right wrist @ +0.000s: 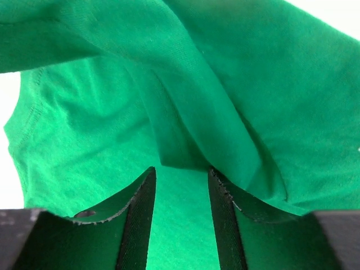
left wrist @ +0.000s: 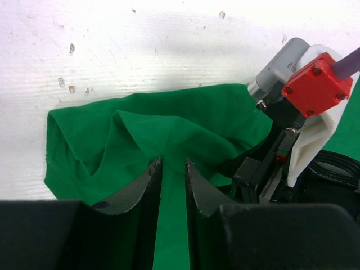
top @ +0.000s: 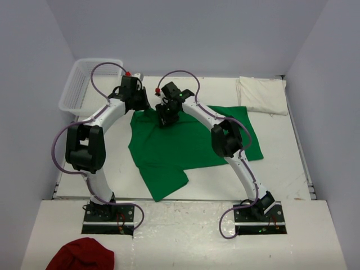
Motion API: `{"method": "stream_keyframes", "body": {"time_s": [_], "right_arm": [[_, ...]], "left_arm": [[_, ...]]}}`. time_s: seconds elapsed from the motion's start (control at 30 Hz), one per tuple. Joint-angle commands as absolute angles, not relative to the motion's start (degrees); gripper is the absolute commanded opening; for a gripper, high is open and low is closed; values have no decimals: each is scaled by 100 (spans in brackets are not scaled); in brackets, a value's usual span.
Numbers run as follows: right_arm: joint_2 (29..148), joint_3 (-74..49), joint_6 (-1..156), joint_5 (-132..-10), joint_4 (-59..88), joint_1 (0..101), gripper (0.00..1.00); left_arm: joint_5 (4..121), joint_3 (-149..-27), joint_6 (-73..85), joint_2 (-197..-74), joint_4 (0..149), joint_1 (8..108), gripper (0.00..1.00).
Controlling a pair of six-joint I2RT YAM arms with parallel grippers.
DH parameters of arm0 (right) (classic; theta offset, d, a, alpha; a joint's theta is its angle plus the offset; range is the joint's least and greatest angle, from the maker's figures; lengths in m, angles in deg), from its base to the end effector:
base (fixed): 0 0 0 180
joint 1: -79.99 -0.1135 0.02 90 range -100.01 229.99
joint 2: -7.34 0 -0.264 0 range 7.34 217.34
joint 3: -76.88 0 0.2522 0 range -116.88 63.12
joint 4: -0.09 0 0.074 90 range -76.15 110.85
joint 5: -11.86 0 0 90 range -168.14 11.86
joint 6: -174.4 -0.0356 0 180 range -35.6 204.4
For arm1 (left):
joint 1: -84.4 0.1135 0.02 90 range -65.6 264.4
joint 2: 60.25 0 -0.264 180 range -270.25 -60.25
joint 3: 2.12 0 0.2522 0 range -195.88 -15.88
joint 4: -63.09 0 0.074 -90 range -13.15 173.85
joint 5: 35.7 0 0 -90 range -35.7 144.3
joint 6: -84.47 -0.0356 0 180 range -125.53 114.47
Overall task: Fold and stack the t-shirts
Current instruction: Fold the flattened tshirt in 1/3 of the way
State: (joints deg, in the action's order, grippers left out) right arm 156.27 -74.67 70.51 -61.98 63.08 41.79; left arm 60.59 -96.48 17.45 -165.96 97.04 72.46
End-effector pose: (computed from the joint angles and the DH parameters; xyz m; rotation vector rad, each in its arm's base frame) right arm 0.4273 0.3489 0.1672 -0.6733 2.6403 0.6635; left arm 0.4059 -0.0898 0.2403 -0.1766 2.3897 -0.4211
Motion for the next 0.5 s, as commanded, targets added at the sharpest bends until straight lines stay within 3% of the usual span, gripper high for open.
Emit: {"method": "stream_keyframes", "body": {"time_s": [0.0,0.17,0.47], "right_arm": [[15605,-7724,7025,-6250,6570,4167,44],[15728,-7970,7043,-6223,6790,4167,41],[15781,-8050,6973,-6276,6738,4219,20]], "left_arm": [[6283,-9727,1872,-16413,9452,7298,25],[6484,-9472,2022,-16308,9224,7298,25],[6705,-9226,2075,-16027,8933,7298,26]]}}
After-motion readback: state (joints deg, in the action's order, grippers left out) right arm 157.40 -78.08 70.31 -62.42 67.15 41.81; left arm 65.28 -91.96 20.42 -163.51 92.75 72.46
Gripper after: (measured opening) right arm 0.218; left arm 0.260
